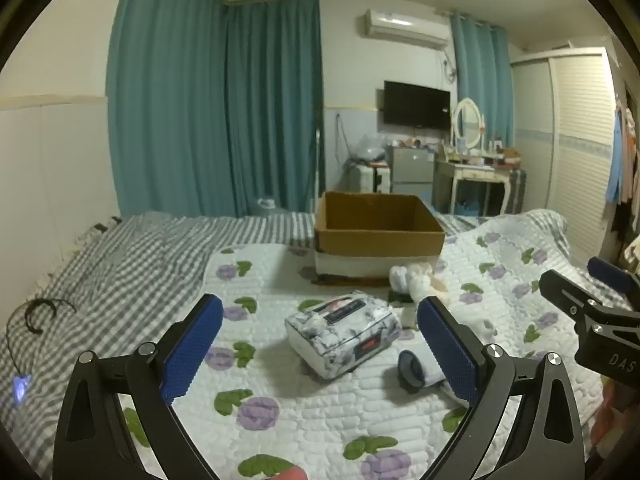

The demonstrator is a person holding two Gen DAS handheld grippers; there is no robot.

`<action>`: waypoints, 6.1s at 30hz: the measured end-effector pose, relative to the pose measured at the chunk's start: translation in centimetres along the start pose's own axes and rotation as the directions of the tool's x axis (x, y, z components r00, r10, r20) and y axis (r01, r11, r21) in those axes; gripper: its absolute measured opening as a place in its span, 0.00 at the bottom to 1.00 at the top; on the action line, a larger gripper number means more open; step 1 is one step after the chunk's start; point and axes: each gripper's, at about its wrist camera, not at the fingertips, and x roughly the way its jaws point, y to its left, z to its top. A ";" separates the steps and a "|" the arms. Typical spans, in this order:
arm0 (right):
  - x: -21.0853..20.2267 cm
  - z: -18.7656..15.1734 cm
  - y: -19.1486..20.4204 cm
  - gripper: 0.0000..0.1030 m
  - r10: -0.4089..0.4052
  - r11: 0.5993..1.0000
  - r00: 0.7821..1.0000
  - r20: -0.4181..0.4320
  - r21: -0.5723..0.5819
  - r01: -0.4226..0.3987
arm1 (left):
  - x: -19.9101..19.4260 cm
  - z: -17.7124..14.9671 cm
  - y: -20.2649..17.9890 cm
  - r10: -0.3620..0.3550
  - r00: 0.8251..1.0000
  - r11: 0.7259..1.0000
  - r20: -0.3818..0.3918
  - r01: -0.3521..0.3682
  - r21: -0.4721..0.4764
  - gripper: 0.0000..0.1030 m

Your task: Organize soft objects

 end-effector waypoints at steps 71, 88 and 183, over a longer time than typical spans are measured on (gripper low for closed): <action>1.4 -0.7 0.7 1.00 0.026 1.000 0.998 -0.049 -0.017 -0.026 | 0.2 -0.6 -0.1 0.002 1.000 1.000 -0.011 -0.002 0.028 0.97; 1.4 -0.8 0.7 1.00 0.026 0.999 0.998 -0.051 -0.017 -0.027 | 0.2 -0.6 -0.1 0.002 1.000 1.000 -0.010 -0.001 0.029 0.97; 11.9 9.3 -3.5 0.34 0.180 0.983 0.968 -0.177 0.072 -0.169 | 12.5 10.9 -3.8 -0.115 0.973 0.973 -0.200 0.151 0.174 0.20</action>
